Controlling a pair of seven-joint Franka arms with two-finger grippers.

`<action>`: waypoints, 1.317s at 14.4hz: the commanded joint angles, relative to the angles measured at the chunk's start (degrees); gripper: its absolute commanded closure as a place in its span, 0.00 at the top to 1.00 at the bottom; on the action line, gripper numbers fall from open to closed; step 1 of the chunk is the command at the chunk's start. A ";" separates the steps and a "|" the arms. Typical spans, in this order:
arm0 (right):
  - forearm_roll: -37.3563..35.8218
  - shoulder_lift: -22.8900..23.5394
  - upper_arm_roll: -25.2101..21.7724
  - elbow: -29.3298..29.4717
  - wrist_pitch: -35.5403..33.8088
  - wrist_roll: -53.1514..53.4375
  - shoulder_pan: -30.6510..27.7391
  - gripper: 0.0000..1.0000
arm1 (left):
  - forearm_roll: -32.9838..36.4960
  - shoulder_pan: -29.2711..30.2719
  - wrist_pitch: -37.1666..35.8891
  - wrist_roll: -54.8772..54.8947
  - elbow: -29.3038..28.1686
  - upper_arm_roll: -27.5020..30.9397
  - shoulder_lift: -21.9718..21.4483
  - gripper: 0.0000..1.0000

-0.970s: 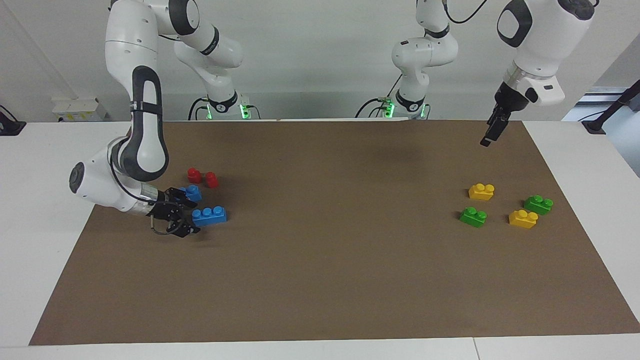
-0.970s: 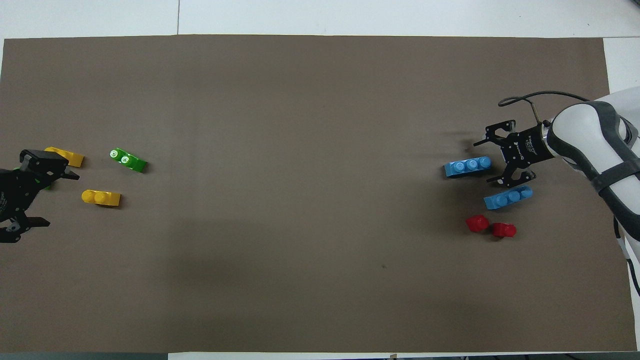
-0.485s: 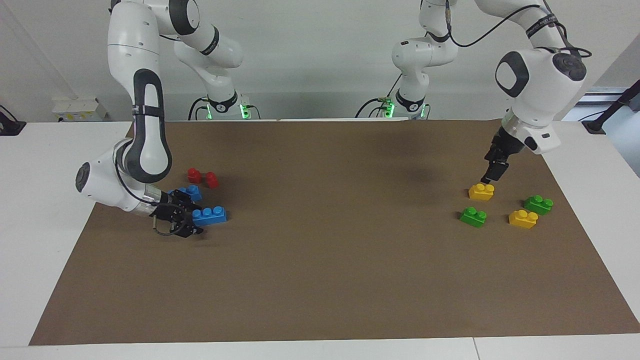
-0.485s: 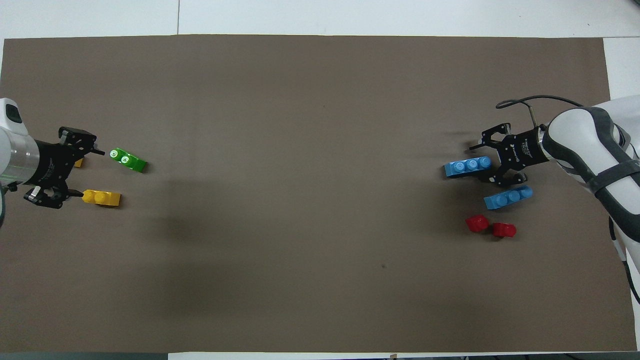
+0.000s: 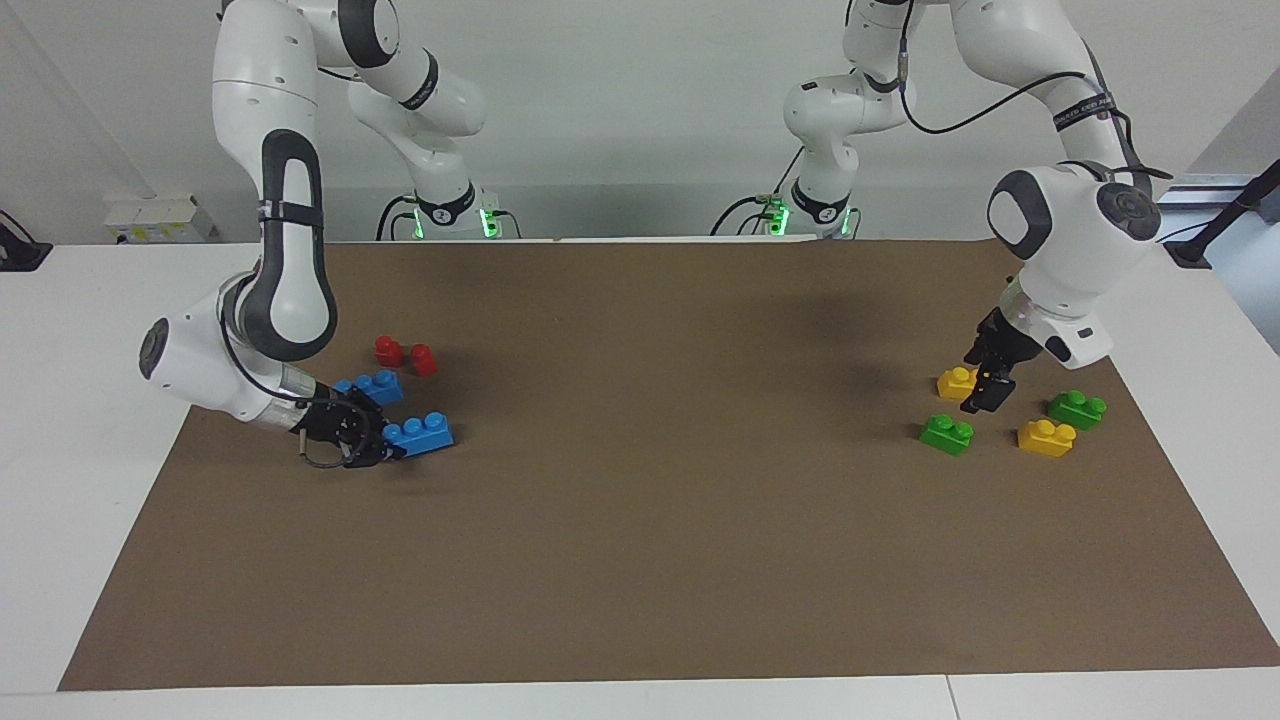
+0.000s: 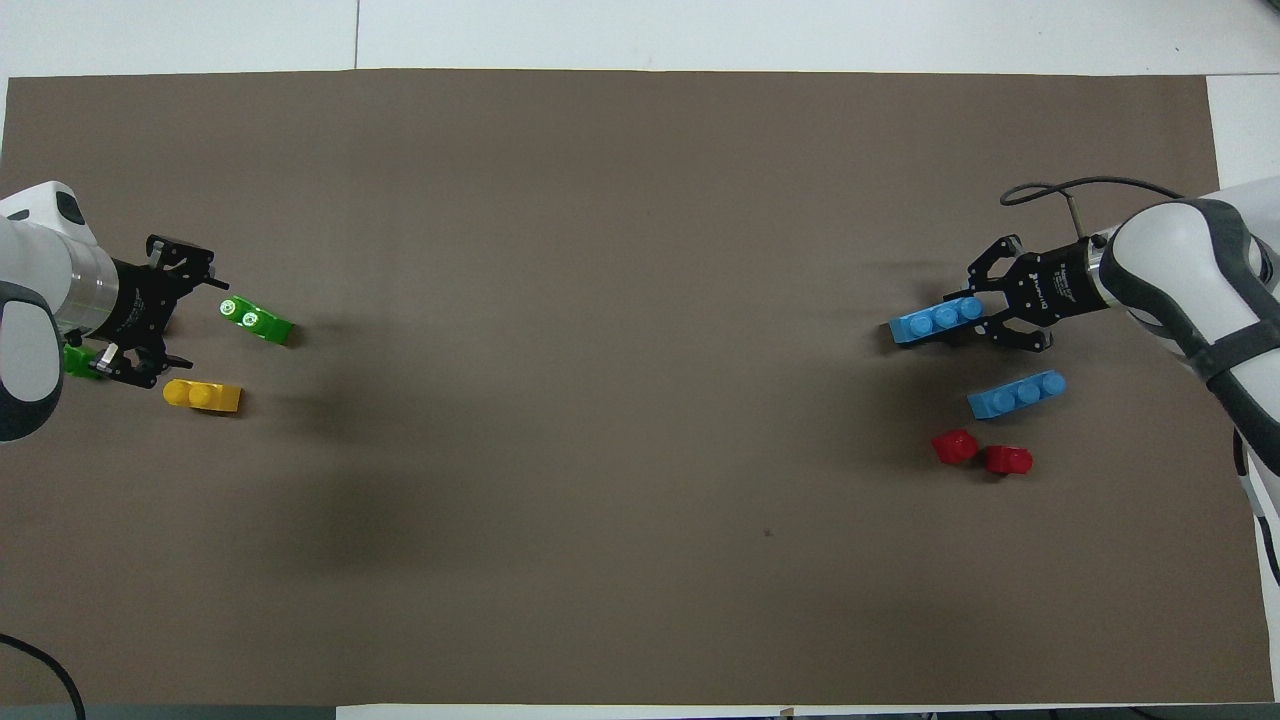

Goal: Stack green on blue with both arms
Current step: 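Grasp the green brick with the left gripper while the right gripper carries the blue brick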

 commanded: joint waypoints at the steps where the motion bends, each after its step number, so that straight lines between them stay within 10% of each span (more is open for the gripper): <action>1: 0.82 -0.03 0.16 7.32 -7.14 3.59 0.15 0.00 | 1.04 1.23 2.68 -1.08 2.52 -0.26 3.90 1.00; 10: 0.03 -8.30 0.07 11.21 -10.86 41.72 17.98 0.00 | 4.64 1.14 7.08 -7.50 5.16 -0.26 11.38 1.00; 17: 0.11 -12.25 0.24 -0.80 6.77 54.95 29.94 0.00 | 4.73 0.70 11.92 -9.08 2.78 -0.26 12.61 0.94; 19: 0.20 -13.57 0.24 -5.73 14.16 56.70 33.54 0.00 | 4.81 0.52 12.01 -8.90 1.99 -0.27 12.61 0.71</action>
